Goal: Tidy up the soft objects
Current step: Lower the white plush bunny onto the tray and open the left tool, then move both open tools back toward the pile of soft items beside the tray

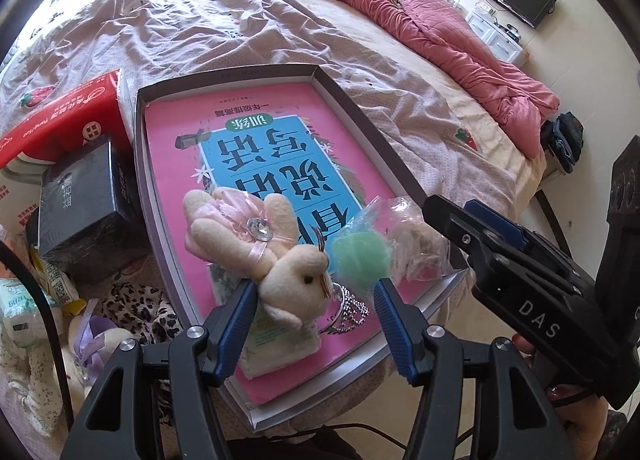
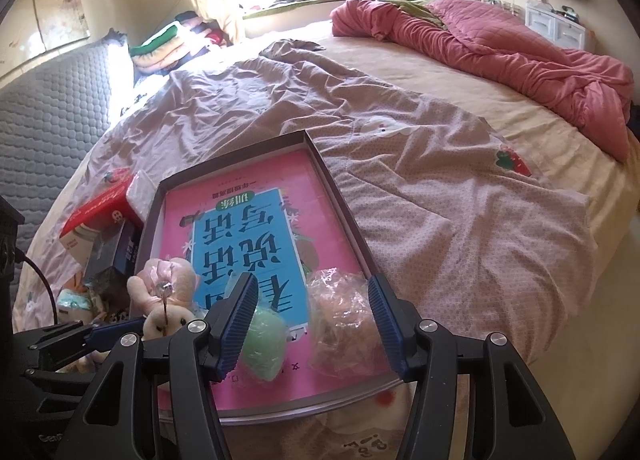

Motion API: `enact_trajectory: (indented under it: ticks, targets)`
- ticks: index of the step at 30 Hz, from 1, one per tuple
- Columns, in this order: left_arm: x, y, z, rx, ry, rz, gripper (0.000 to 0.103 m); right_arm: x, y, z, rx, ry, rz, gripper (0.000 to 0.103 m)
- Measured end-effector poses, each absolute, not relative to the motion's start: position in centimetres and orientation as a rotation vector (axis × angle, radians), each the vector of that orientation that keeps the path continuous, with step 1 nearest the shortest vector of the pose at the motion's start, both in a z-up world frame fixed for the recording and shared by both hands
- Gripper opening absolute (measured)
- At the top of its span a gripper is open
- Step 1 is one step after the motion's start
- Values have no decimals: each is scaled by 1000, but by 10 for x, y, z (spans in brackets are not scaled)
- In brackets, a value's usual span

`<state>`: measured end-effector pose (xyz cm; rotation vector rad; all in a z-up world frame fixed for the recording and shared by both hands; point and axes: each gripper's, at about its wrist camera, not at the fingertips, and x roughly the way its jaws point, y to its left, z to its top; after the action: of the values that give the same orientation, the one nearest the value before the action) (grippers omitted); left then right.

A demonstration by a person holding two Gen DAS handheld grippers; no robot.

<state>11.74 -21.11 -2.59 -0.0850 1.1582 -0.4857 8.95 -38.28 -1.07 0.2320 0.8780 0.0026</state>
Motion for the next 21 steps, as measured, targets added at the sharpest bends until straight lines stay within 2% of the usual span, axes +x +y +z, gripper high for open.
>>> enact_trajectory:
  ticks: [7, 14, 15, 17, 21]
  targets:
    - [112, -209, -20, -94, 1148, -498, 60, 86, -381, -7, 218, 877, 4, 59]
    - [105, -207, -12, -92, 1131, -498, 66, 82, -379, -1, 207, 868, -1, 60]
    - [104, -205, -10, -93, 1126, -496, 66, 82, -379, 0, 205, 867, -1, 61]
    - [102, -202, -8, -97, 1122, -490, 67, 81, -377, 2, 199, 864, -2, 71]
    - [97, -193, -2, -106, 1109, -481, 68, 79, -372, 8, 187, 854, 4, 73]
